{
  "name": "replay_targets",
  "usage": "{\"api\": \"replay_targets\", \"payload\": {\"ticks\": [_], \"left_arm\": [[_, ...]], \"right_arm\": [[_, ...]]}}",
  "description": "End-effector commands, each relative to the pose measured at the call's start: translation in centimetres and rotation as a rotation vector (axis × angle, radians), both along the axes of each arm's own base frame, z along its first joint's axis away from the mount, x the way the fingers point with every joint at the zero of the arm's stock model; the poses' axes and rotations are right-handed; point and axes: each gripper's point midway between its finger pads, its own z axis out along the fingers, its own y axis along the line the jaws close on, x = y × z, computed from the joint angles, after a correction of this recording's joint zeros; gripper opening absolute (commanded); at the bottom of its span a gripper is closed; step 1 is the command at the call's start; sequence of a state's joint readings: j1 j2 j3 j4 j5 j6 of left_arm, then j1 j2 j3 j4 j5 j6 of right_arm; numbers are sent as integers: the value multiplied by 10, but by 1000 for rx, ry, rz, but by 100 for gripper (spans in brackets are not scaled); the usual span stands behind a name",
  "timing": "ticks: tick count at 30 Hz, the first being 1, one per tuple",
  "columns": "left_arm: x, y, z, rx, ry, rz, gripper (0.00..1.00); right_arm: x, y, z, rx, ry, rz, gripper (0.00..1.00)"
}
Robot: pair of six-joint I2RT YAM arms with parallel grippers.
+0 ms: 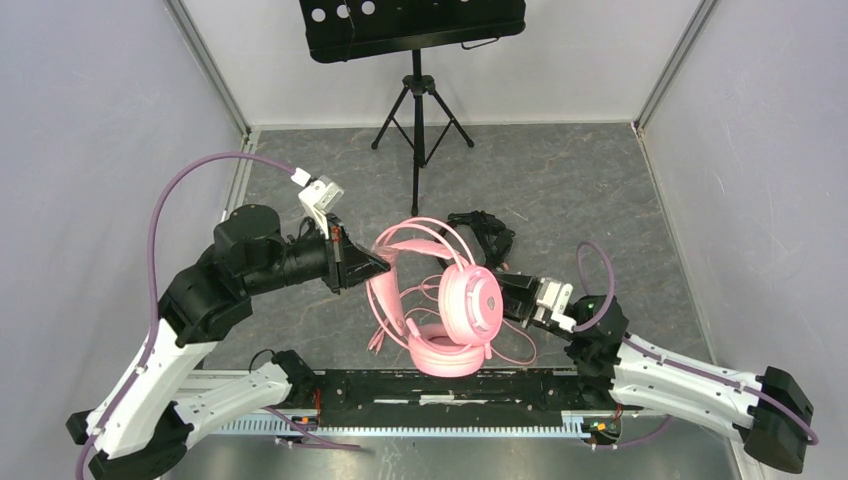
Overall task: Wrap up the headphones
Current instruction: Wrap the headphones cable around the headphones.
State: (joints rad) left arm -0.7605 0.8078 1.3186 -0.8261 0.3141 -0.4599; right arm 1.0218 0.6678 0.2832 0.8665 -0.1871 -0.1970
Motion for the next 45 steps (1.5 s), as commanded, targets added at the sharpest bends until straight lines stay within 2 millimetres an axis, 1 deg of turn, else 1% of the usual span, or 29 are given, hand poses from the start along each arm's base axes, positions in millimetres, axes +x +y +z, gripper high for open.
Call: {"api": "replay_targets", "payload": {"ticks": [1, 5, 10, 20, 21, 22, 23, 25, 27, 30, 34, 36, 38, 41, 43, 45], "left_arm": [[-13, -8, 50, -186, -41, -46, 2], [-11, -11, 51, -194, -35, -45, 2], [-10, -10, 52, -198, -41, -40, 2], [-15, -12, 56, -212, -43, -69, 2], [-15, -12, 56, -208, -44, -74, 2], [-17, -12, 55, -203, -45, -83, 2], [-19, -13, 53, -195, -47, -102, 2], [-26, -16, 48, -175, -53, -159, 2], [-34, -19, 42, -145, -65, -237, 2], [-41, -25, 23, -75, -51, -345, 2], [-60, -34, 4, -51, -37, -544, 2], [-62, -34, -10, -16, -38, -590, 2], [-56, -31, -25, 45, -45, -577, 2], [-40, -23, -47, 163, -66, -510, 2], [-26, -15, -57, 241, -94, -442, 2], [-6, -5, -66, 332, -152, -359, 2]], "right_arm": [[-25, 0, 2, 78, -22, 133, 28], [-32, 2, -11, 92, 4, 177, 30], [-37, 7, -16, 91, 22, 206, 33], [-30, 11, -38, 76, 73, 178, 33], [-27, 10, -39, 76, 73, 162, 32], [-23, 9, -38, 75, 64, 138, 28], [-18, 7, -36, 79, 57, 107, 20], [-7, 6, -29, 65, 32, 40, 8], [1, 10, -18, 25, -2, -2, 4], [8, 19, 0, -35, -36, -31, 6], [18, 21, 13, -72, -53, -52, 7], [21, 20, 17, -76, -52, -48, 7], [24, 18, 21, -88, -49, -40, 7], [32, 10, 22, -120, -12, -55, 6], [38, 6, 15, -166, 31, -72, 6], [46, 4, 1, -241, 98, -96, 7]]}}
